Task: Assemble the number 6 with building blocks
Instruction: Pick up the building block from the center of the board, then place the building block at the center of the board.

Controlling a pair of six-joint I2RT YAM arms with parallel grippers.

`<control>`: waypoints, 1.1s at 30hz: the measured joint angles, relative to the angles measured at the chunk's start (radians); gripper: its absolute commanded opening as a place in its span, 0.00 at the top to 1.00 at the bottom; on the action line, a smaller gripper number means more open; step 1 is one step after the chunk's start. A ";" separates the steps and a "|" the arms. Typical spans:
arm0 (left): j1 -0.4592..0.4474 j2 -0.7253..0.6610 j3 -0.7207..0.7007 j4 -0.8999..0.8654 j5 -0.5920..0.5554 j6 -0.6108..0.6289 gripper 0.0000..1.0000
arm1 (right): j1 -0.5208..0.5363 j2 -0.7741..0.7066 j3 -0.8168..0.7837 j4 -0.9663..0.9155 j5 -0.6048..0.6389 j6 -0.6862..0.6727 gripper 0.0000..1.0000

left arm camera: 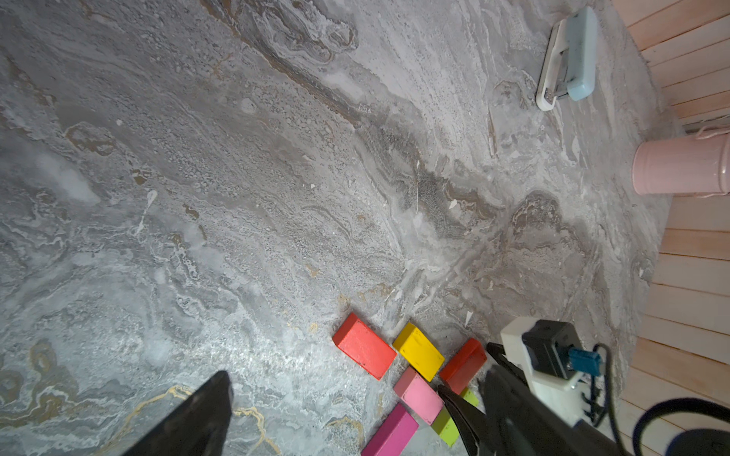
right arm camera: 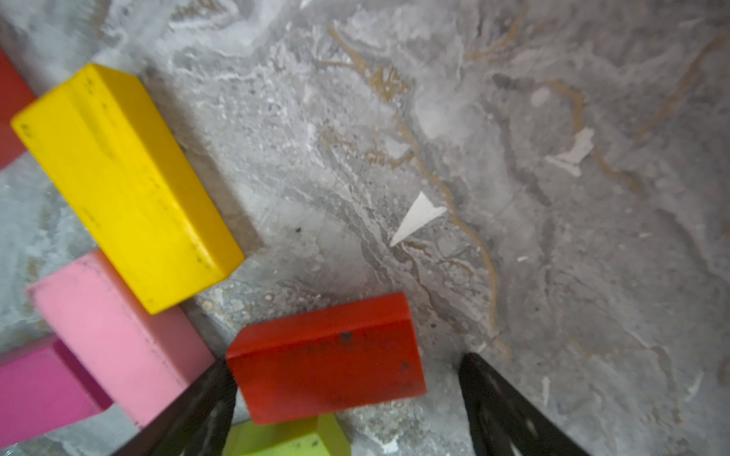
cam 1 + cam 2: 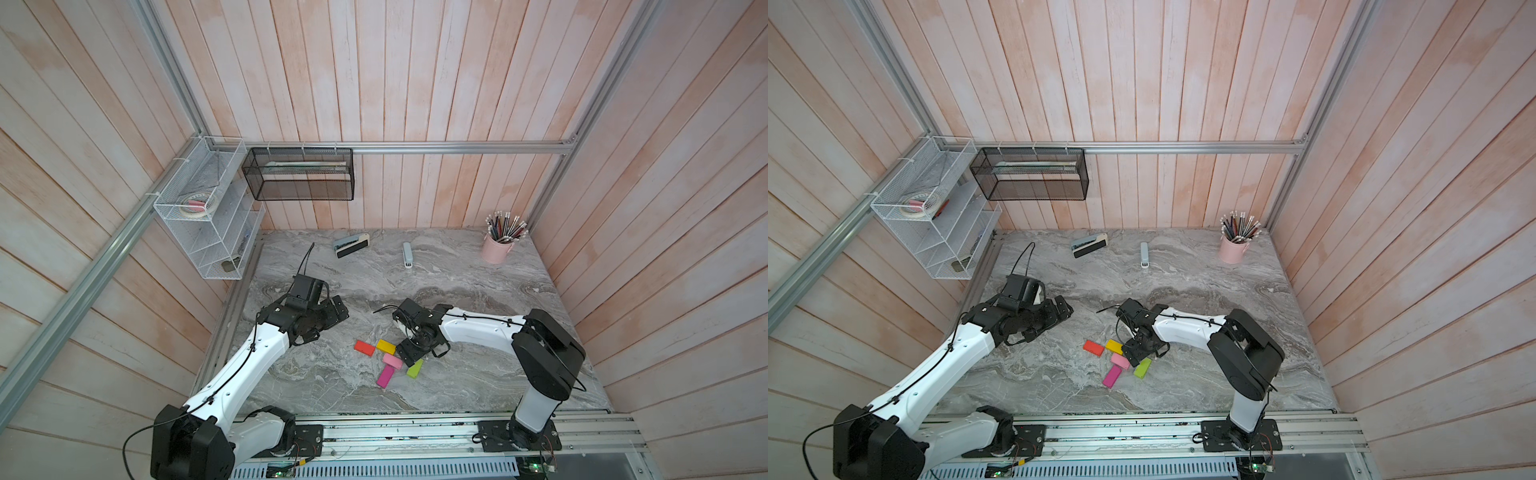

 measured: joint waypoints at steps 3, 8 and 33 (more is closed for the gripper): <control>0.000 0.008 0.000 0.001 0.000 0.000 0.00 | 0.000 0.010 0.011 0.000 0.006 -0.008 0.13; 0.000 0.013 0.000 0.005 0.003 0.000 0.00 | 0.000 0.030 0.033 -0.001 0.018 -0.023 0.35; 0.000 0.060 0.002 0.026 0.003 -0.001 0.00 | -0.266 0.232 0.684 -0.214 0.089 0.228 0.47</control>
